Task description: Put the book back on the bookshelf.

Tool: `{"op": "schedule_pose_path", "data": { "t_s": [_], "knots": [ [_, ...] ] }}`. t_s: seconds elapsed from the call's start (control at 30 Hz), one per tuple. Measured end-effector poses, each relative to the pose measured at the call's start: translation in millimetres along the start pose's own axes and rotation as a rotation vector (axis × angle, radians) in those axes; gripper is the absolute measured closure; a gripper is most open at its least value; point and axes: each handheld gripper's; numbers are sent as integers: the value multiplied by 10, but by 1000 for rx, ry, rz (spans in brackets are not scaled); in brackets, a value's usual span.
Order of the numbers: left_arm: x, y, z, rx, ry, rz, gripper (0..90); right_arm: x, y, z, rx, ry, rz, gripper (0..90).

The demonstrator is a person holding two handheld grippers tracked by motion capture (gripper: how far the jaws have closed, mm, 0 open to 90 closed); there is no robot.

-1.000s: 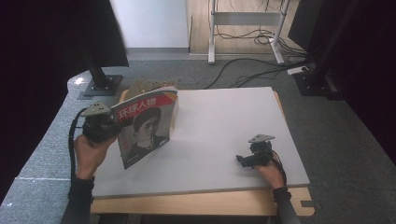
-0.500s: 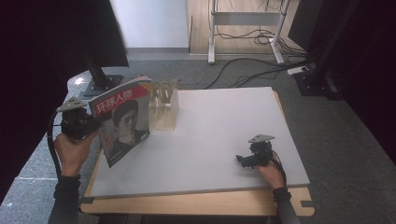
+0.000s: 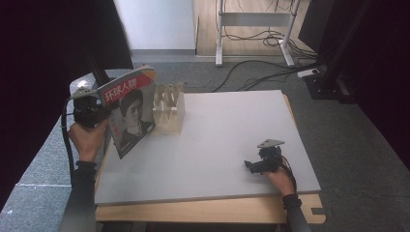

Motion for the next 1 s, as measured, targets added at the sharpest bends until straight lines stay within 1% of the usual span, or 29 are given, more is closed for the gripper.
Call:
{"op": "schedule_pose_path", "data": {
  "t_s": [0.03, 0.17, 0.2, 0.23, 0.27, 0.3, 0.33, 0.37, 0.4, 0.43, 0.47, 0.5, 0.53, 0.6, 0.63, 0.67, 0.73, 0.8, 0.83, 0.87, 0.93, 0.97, 1.0],
  "knots": [
    [-91, 25, 9, -1, 10, -4, 870, 0, 0, 0, -1, 0, -1, 0],
    [-240, 37, 24, 3, 22, -30, 870, -1, 0, 1, -2, -1, -1, 0],
    [-284, 31, 21, -7, 26, -46, 870, -1, 0, 0, -2, 1, -1, 0],
    [-284, 31, 21, -7, 26, -46, 869, -1, 0, 0, -2, 1, -1, 0],
    [-344, 18, 11, -32, 34, -63, 869, -1, -1, 1, -2, -1, -2, 0],
    [-344, 18, 11, -32, 34, -63, 868, 0, -1, 1, -1, -1, -2, 0],
    [-409, 12, 17, -40, 29, -42, 868, -1, -1, 1, -1, -1, -2, 0],
    [-425, 8, 24, -47, 24, -29, 867, 0, -1, 1, 0, -1, -2, 0],
    [-424, 12, 38, -45, 9, -17, 866, 0, -2, 1, 0, -1, -2, 0],
    [-424, 12, 38, -45, 9, -17, 864, 0, -2, 1, 0, -1, -2, 0],
    [-403, 32, 67, -40, -33, 14, 862, -1, -1, 0, 0, -1, -2, 0],
    [-390, 52, 66, -67, -50, 60, 859, -1, -1, 0, 0, -1, -2, 0],
    [-385, 63, 47, -101, -46, 100, 856, -1, -1, 0, 0, -1, -2, 0],
    [-374, 76, 21, -134, -54, 165, 848, -1, -1, 1, -1, 0, -2, 0],
    [-370, 78, 16, -132, -56, 183, 847, -1, -1, 1, -2, 0, -2, 0],
    [-369, 86, 26, -119, -79, 220, 844, -1, -1, 1, -1, 0, -2, 0],
    [-366, 87, 30, -121, -69, 250, 846, -1, -1, 0, -1, 1, -2, 0],
    [-360, 82, 42, -96, -57, 234, 864, -1, -1, -1, -1, 1, -2, 0],
    [-356, 75, 52, -78, -49, 204, 868, -1, -1, 0, -1, 0, -2, 0],
    [-352, 69, 54, -69, -36, 175, 869, -1, -1, -1, -1, 1, -2, 0],
    [-349, 61, 65, -54, -34, 126, 872, -1, -1, -2, -1, 2, -2, 0],
    [-360, 52, 63, -49, -24, 98, 872, 0, -2, -3, 0, 2, -3, 0],
    [-372, 47, 64, -47, -23, 89, 872, 0, -2, -4, -1, 2, -3, 0]
  ]
}}
Point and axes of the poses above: each handheld gripper's, and its own axes: x roughly backward along the jaws, y roughly out of its top, z roughly to its left, and after that the axes turned 3 degrees about x, right-handed
